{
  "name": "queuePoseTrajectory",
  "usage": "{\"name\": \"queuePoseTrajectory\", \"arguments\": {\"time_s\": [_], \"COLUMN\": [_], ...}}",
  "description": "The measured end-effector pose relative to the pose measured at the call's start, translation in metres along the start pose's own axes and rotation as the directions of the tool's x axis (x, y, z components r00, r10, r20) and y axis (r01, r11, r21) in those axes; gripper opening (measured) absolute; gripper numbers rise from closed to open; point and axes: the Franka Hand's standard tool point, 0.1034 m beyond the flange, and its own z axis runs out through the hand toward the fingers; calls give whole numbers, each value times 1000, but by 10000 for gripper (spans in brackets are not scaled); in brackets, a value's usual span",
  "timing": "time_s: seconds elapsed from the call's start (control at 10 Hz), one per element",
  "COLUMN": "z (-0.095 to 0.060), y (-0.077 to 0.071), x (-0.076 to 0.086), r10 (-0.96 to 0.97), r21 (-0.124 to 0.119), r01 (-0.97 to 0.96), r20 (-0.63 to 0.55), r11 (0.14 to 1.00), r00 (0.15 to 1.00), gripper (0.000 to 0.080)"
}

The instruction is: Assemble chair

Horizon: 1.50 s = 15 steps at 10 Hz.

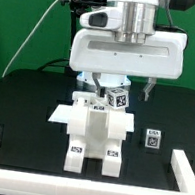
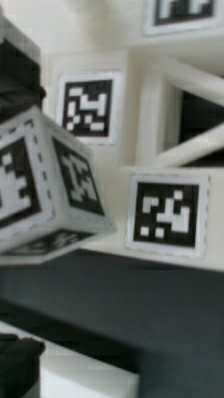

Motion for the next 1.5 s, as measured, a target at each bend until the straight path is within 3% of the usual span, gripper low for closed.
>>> {"name": "queuePoseTrajectory", "arguments": {"time_s": [0.1, 0.3, 0.4, 0.5, 0.8, 1.0, 1.2, 1.4, 1.5], "z": [0, 0, 0, 1, 1, 2, 3, 3, 3], "y": [0, 1, 1, 0, 0, 0, -3, 0, 1], "x": [0, 0, 0, -1, -1, 4, 6, 6, 8], "r10": [-10, 5, 15, 93, 295, 530, 769, 887, 906], "r21": [0, 1, 1, 2, 1, 6, 27, 63, 77], "r01": [10, -5, -15, -93, -295, -530, -769, -885, -904], "r20": [1, 1, 1, 2, 3, -26, -22, 1, 2], "r11": [1000, 1000, 1000, 996, 955, 848, 639, 461, 421], "r00": [1000, 1000, 1000, 996, 955, 848, 638, 462, 423], "gripper": [649, 386, 386, 282, 282, 282, 282, 283, 283]}}
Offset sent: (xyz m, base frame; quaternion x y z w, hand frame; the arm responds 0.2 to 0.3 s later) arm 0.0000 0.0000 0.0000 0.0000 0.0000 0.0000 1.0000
